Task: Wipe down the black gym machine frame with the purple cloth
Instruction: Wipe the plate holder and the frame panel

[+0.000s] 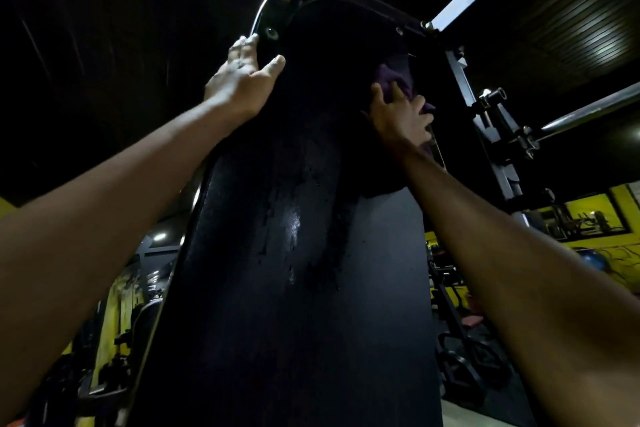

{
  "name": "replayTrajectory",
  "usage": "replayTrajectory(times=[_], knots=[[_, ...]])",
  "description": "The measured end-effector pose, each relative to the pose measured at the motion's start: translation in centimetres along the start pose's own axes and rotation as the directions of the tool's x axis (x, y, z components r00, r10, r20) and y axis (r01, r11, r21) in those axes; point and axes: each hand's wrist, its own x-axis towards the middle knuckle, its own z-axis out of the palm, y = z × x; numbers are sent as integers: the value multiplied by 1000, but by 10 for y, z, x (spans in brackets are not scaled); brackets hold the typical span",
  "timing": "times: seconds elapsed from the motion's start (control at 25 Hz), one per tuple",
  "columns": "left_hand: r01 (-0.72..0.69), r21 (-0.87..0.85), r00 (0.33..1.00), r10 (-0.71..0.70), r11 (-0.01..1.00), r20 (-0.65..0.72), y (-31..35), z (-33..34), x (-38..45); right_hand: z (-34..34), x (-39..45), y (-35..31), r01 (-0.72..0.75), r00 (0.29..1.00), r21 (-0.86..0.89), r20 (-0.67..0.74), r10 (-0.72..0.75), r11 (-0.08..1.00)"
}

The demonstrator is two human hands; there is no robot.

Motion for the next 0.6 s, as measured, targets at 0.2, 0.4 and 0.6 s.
replayTrajectory(times=[0.2, 0.4, 0.6], knots=[[-131, 386, 980, 179, 913, -90, 9, 11, -17, 15, -81, -38, 452, 891, -92, -12, -455, 887], [-159, 417, 962, 234, 895, -137, 9, 12, -19, 11, -70, -20, 669, 739, -116, 5, -673, 734], [-174, 513, 971, 232, 841, -50, 7, 13, -19, 9, 0, -29, 490, 871, -112, 22, -491, 864]])
